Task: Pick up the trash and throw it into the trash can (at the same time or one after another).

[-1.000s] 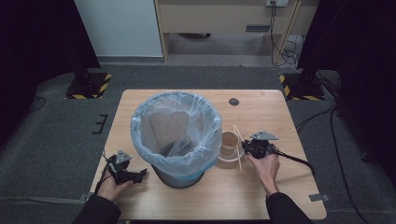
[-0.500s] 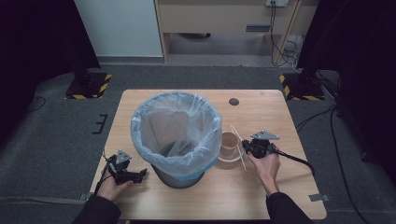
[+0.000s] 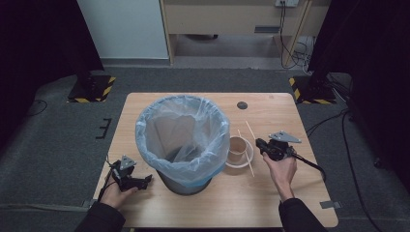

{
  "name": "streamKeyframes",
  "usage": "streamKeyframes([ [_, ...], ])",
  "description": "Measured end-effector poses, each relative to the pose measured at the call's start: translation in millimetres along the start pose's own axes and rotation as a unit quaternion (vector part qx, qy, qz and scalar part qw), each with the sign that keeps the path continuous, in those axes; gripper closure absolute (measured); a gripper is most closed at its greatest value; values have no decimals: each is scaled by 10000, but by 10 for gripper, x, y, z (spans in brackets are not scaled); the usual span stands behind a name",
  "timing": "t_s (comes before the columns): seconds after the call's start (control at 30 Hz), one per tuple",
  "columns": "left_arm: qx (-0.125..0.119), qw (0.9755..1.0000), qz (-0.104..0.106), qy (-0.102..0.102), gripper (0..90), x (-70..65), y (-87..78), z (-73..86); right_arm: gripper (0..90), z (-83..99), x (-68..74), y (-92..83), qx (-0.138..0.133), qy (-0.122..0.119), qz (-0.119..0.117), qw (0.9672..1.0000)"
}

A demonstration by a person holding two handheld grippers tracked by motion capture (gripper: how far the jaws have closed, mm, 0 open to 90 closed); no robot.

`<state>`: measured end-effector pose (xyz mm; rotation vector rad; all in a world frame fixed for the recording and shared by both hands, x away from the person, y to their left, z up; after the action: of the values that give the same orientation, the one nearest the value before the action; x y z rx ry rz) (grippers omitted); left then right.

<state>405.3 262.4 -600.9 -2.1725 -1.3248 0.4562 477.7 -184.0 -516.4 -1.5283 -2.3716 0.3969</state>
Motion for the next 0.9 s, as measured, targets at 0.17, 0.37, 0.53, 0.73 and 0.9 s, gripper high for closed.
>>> streamKeyframes([
  [0.17,0,10000,0,0,0,0,0,0,857,-166,-71,-101,-363,217,-1,9991],
  [0.37,-2,10000,-1,-1,0,0,0,0,857,-340,-146,-225,-698,340,-5,9970],
  [0.53,-1,10000,-1,0,0,0,0,0,857,-604,-161,-382,-1160,401,-105,9924],
  [0.73,-1,10000,-2,0,0,0,0,0,857,-796,-152,-515,-1495,485,-247,9873],
  [0.9,-1,10000,-4,1,0,0,0,0,857,-1037,-66,-658,-1869,509,-495,9798],
])
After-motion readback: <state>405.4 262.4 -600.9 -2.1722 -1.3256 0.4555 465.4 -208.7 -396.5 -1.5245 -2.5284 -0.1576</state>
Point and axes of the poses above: each handheld gripper's, and its own axes: y roughly forward along the jaws, z roughly out of its underside, x roughly to its left, the point moved 9 cm from there along y, roughly forward along the jaws, and after that the axes turned 8 degrees about -x, right-handed, at the moved point
